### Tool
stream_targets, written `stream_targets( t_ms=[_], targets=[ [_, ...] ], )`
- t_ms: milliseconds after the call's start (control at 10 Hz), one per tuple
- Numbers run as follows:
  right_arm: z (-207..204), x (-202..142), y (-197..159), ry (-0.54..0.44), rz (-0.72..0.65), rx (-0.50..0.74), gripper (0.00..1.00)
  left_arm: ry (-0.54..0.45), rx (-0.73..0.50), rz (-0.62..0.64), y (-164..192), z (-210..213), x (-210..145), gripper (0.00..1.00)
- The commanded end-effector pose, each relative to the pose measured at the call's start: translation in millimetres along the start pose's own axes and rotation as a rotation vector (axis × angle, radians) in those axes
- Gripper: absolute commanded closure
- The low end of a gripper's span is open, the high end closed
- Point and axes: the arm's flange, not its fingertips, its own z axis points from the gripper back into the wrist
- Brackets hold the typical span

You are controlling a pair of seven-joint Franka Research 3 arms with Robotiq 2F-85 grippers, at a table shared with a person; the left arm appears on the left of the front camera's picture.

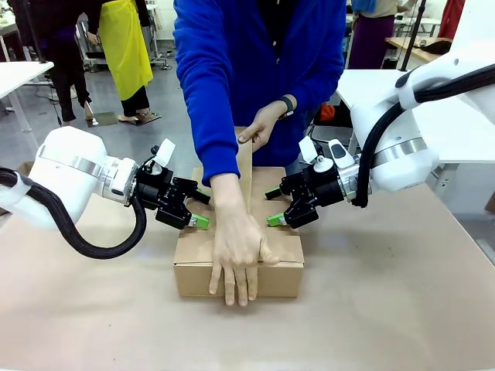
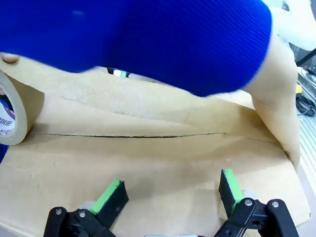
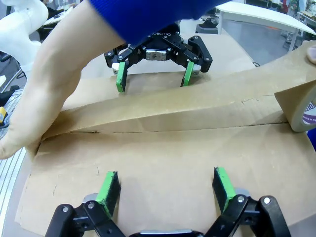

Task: Pack the gift set into the box.
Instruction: Press and hold the closed box until the human finishes sealing it.

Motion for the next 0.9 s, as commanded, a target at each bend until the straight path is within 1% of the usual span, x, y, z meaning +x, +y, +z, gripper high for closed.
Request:
stream_targets(
  t_ms=[0, 800],
  targets=[
    [-1.7, -0.9, 0.2, -0.009, 0.003, -0.015, 0.0, 0.003, 0.0, 0.003, -1.5, -0.9, -2.4, 0.0],
    [-1.7, -0.9, 0.2, -0.009, 0.003, -0.015, 0.0, 0.003, 0.0, 0.003, -1.5, -0.9, -2.4, 0.0]
  ],
)
